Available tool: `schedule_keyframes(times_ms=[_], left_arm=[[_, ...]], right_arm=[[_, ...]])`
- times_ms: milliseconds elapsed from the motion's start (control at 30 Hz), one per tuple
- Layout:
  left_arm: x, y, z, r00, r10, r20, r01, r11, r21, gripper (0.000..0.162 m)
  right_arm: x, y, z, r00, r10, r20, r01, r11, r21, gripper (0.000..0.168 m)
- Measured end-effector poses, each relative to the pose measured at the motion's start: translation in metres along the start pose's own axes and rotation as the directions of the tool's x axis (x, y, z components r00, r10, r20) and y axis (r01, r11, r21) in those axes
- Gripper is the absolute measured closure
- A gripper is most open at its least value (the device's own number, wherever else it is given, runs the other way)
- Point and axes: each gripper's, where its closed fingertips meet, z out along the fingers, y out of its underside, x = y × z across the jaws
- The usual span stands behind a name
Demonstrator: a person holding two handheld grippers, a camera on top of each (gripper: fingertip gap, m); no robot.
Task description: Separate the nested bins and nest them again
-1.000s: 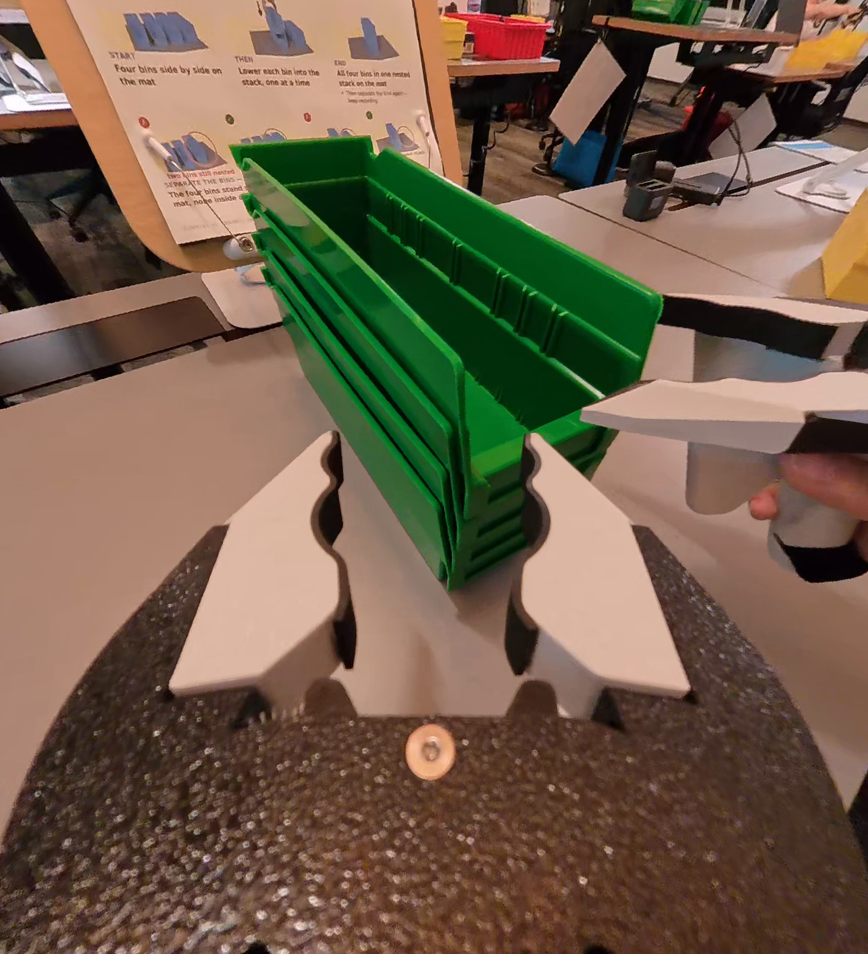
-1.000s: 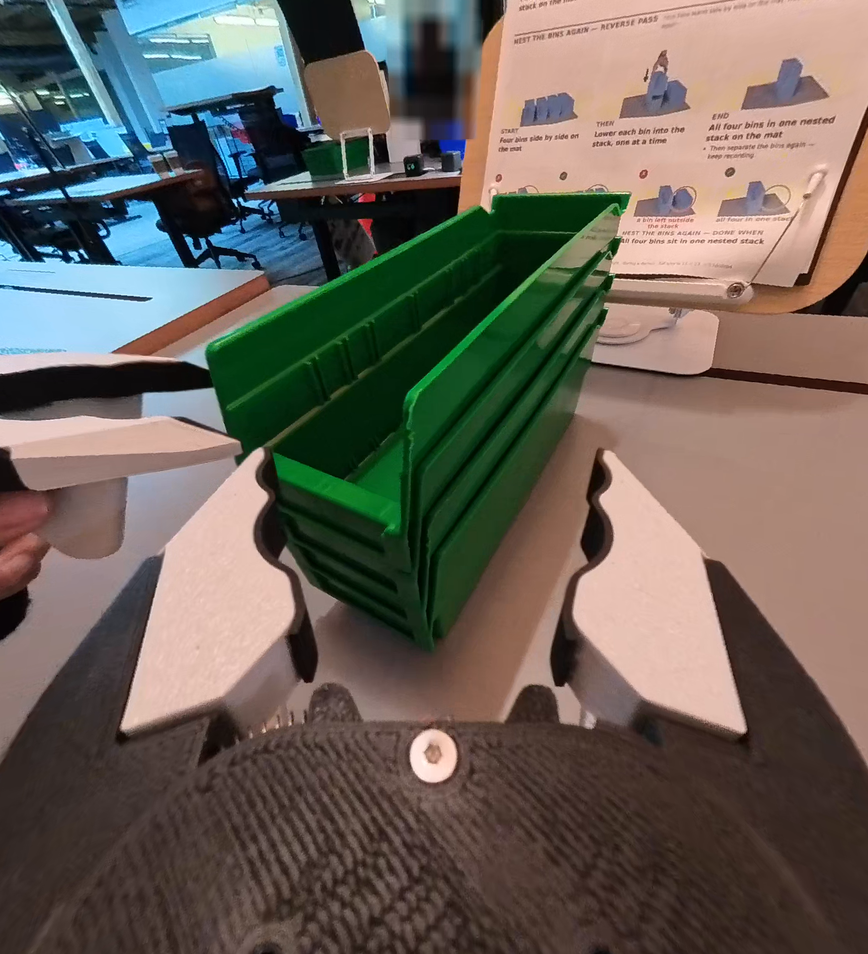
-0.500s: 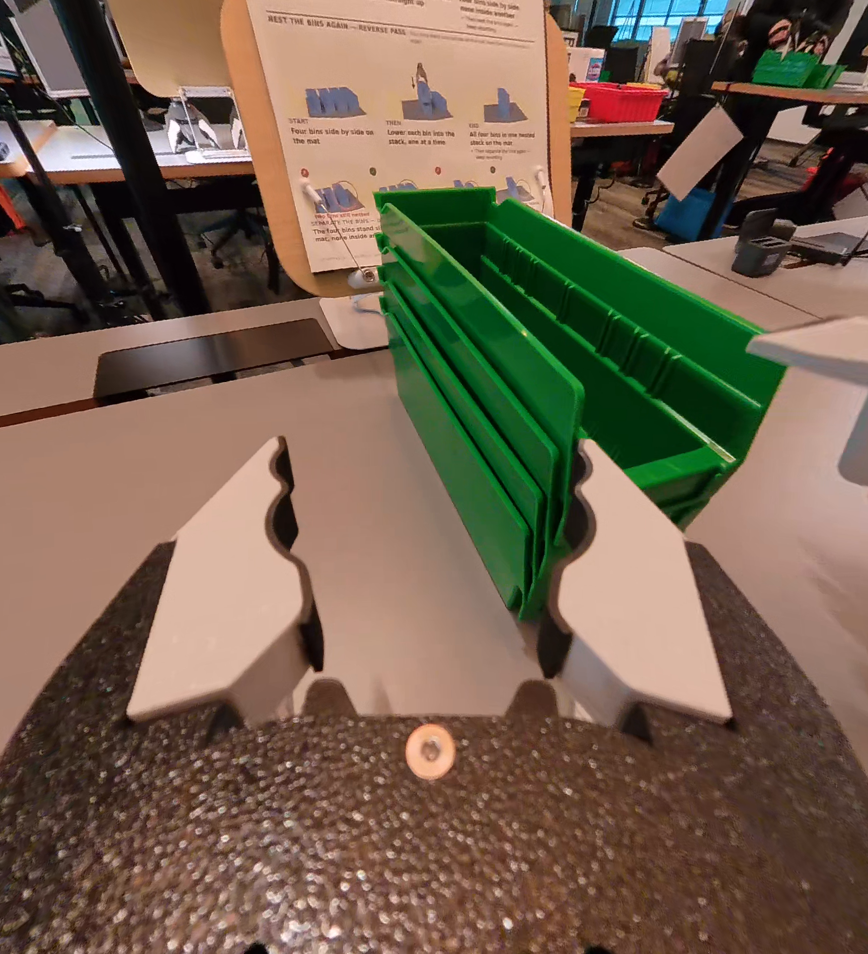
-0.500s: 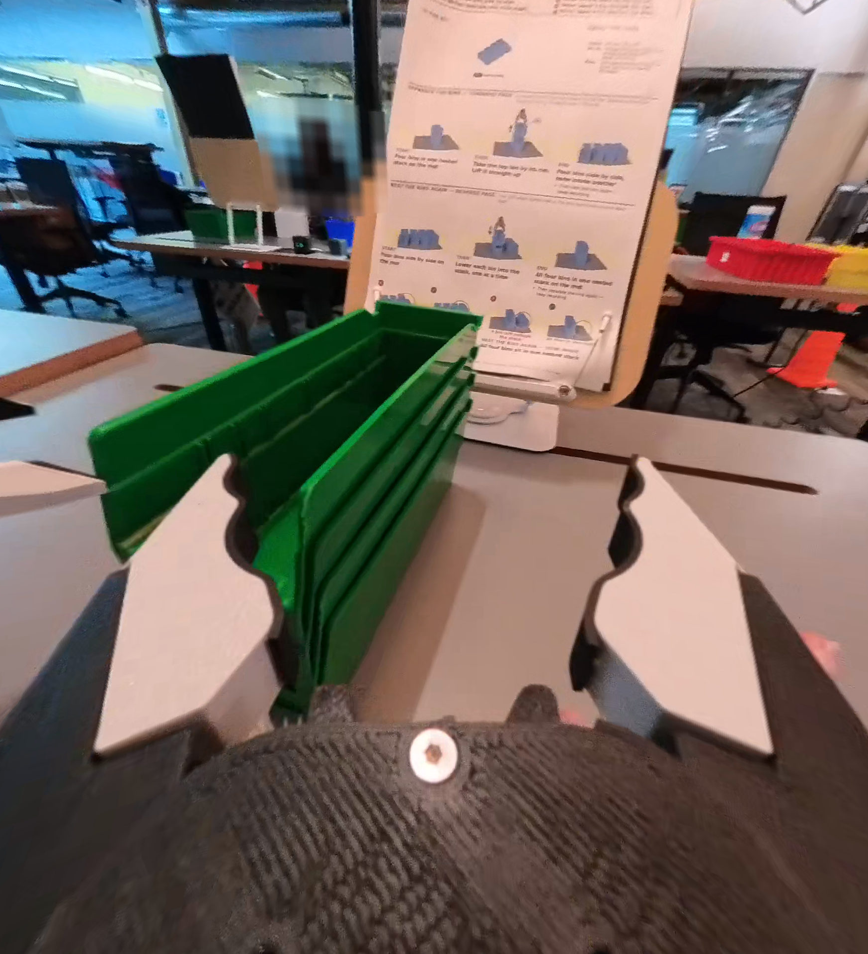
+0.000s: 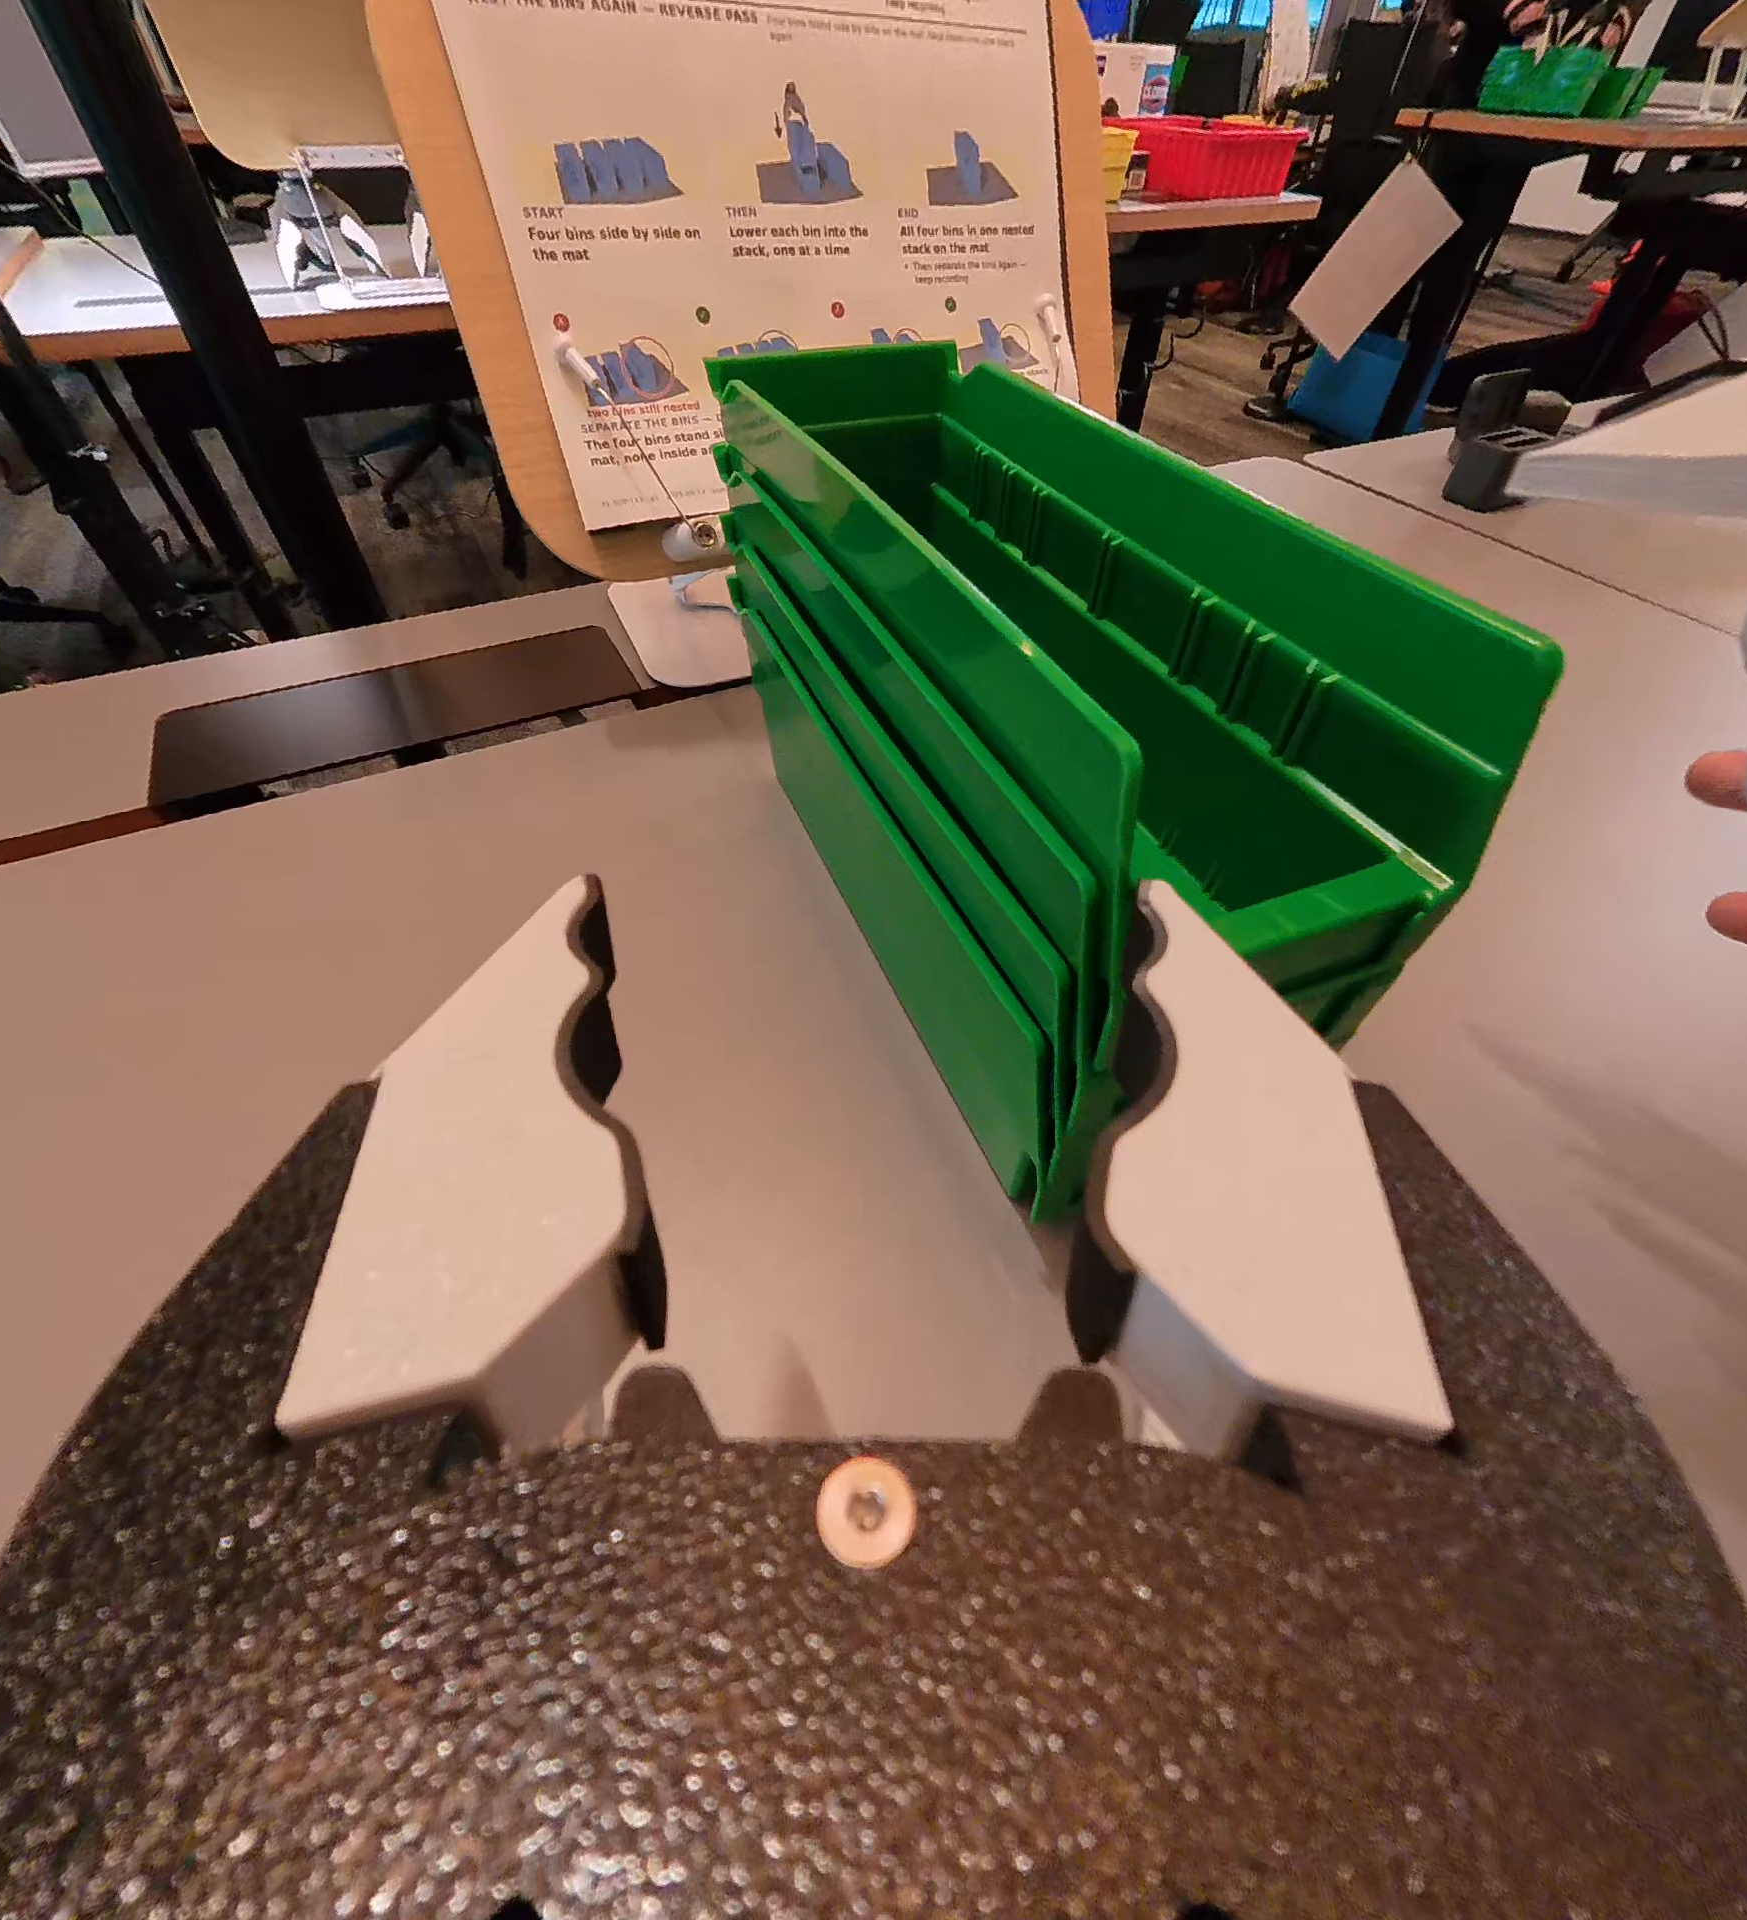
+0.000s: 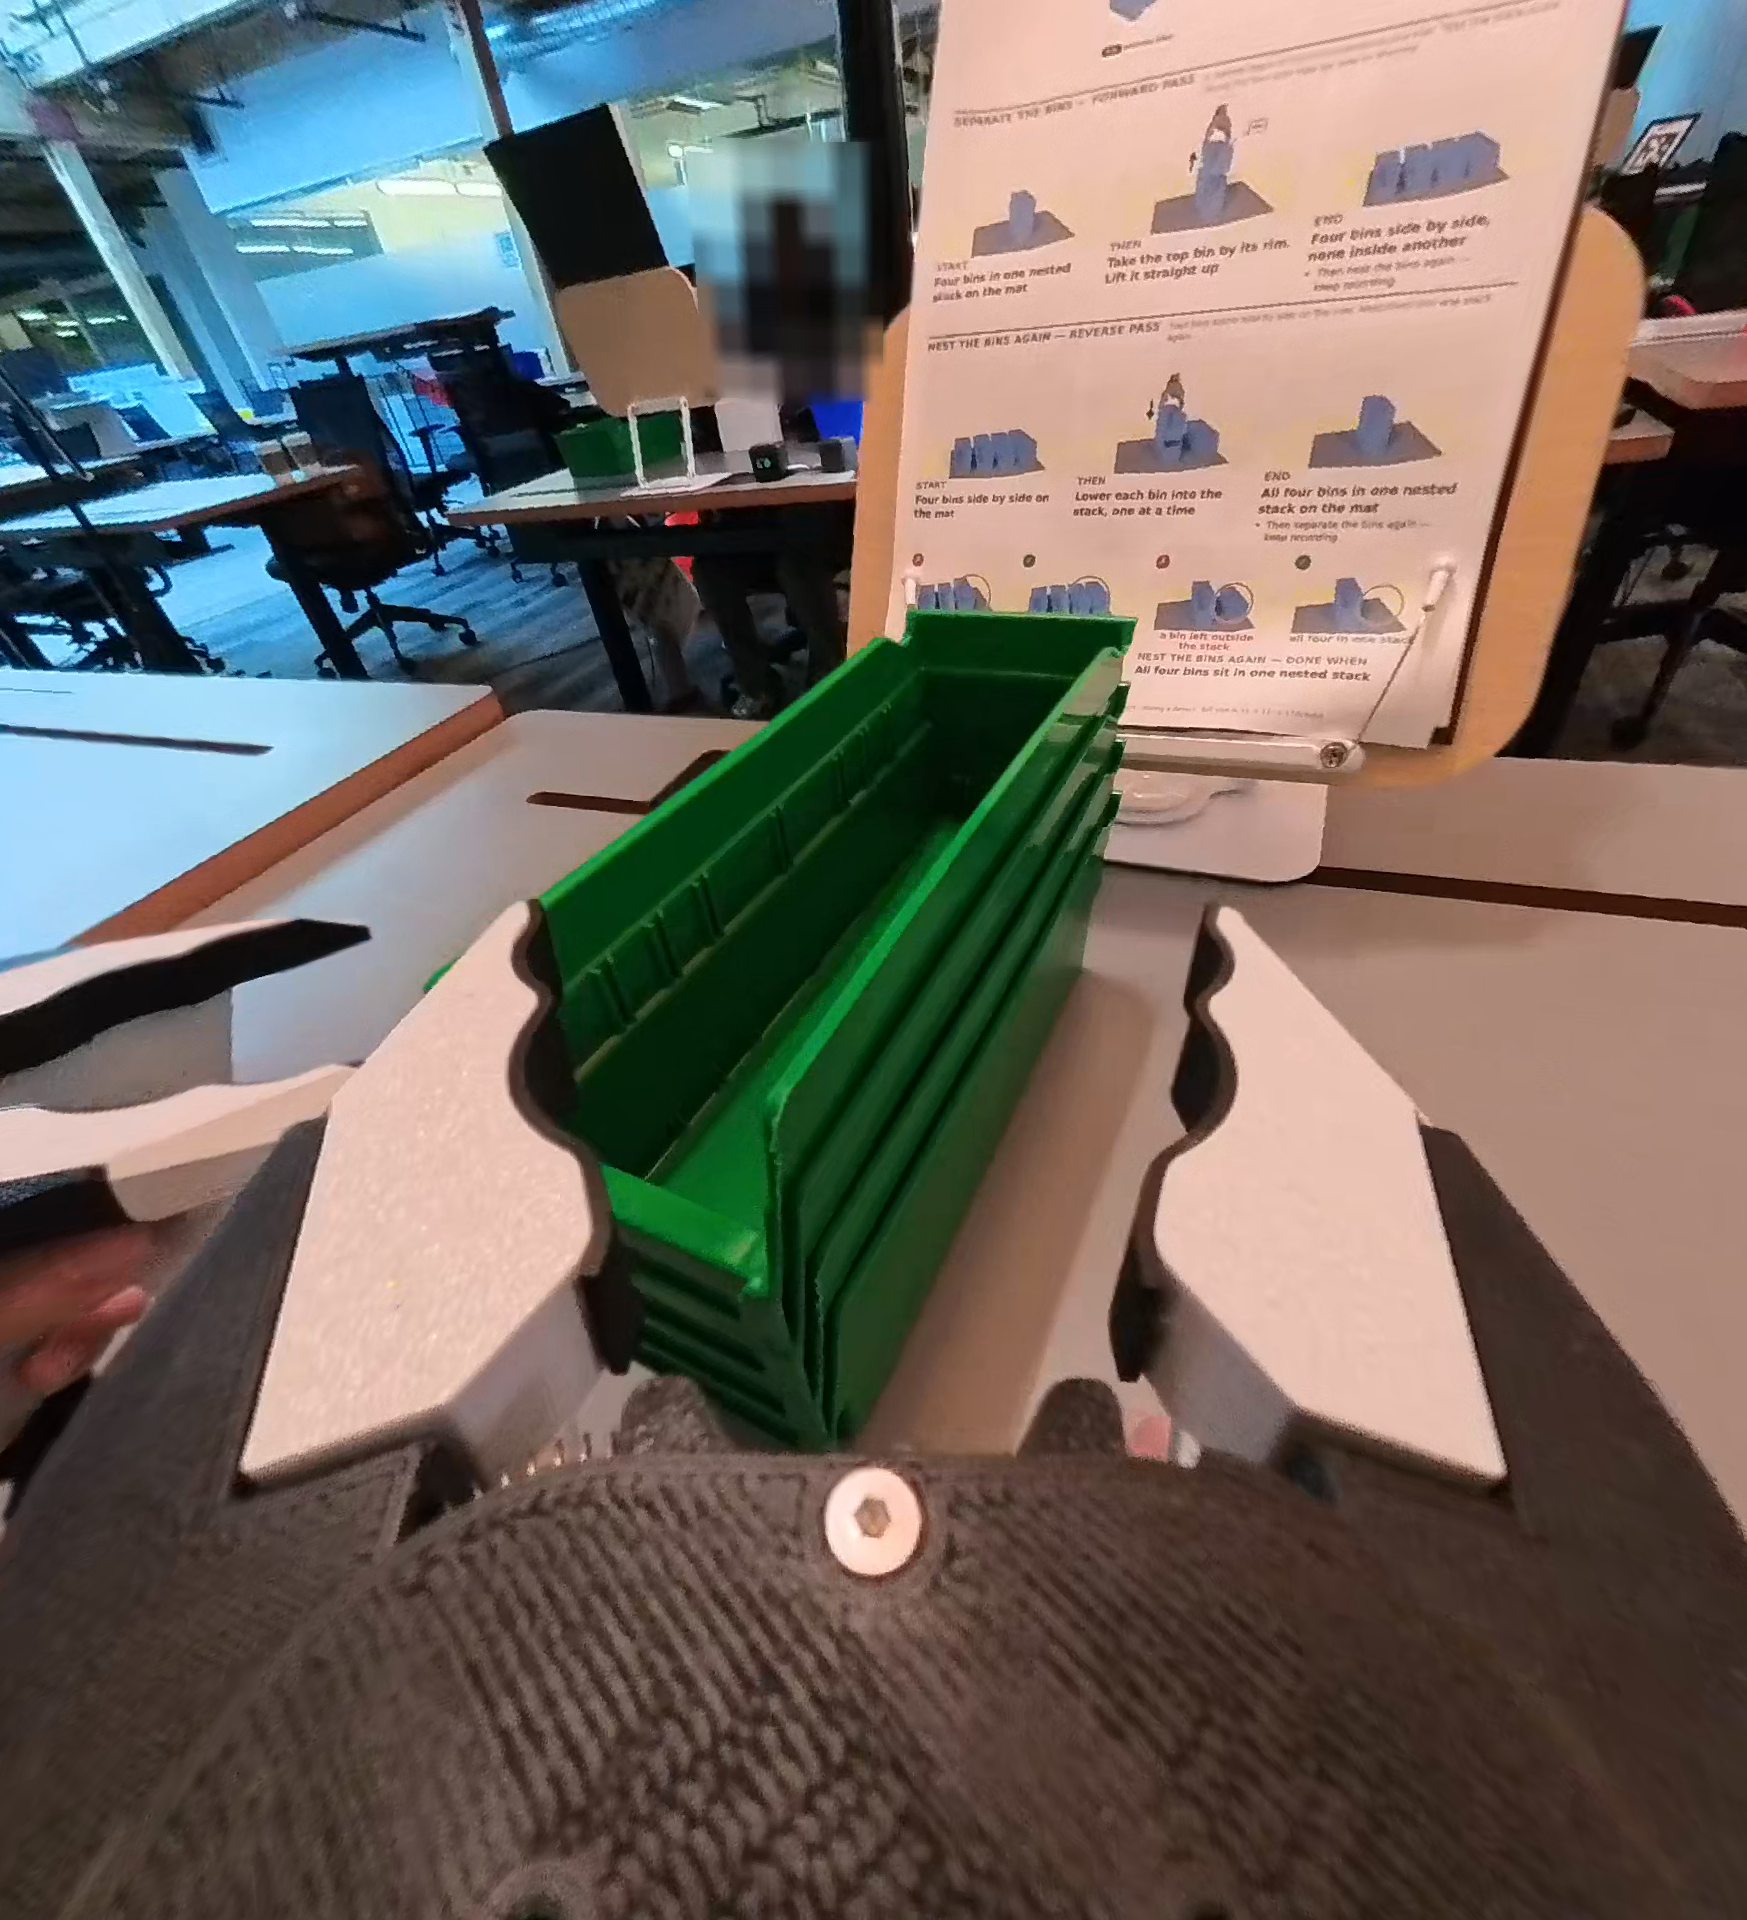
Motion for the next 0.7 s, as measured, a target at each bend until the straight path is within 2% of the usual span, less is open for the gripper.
schedule_keyframes(times_ms=[233, 400, 500, 567, 633, 700], left_arm=[[0.000, 0.002, -0.001, 1.000, -0.011, -0.017, 0.011, 1.000, -0.010, 0.067], [0.003, 0.005, -0.001, 0.999, -0.007, -0.054, 0.005, 1.000, -0.029, 0.080], [0.012, 0.011, -0.002, 0.992, 0.013, -0.123, -0.020, 0.998, -0.052, 0.114], [0.022, 0.015, -0.002, 0.982, 0.004, -0.188, -0.017, 0.997, -0.070, 0.139], [0.032, 0.020, -0.001, 0.969, -0.037, -0.243, 0.012, 0.994, -0.105, 0.140], [0.034, 0.026, 0.002, 0.968, -0.055, -0.244, 0.020, 0.989, -0.144, 0.141]], right_arm=[[-0.023, -0.009, 0.023, 0.991, 0.033, 0.127, -0.023, 0.996, -0.081, 0.054], [-0.017, -0.019, 0.040, 0.986, -0.136, 0.099, 0.150, 0.978, -0.144, 0.053], [-0.004, -0.009, 0.044, 0.965, -0.250, 0.084, 0.263, 0.936, -0.233, 0.076], [-0.003, 0.001, 0.040, 0.968, -0.232, 0.101, 0.251, 0.926, -0.281, 0.088], [-0.009, 0.009, 0.032, 0.975, -0.182, 0.125, 0.212, 0.929, -0.303, 0.090], [-0.015, 0.018, 0.017, 0.978, -0.162, 0.133, 0.197, 0.930, -0.310, 0.091]])
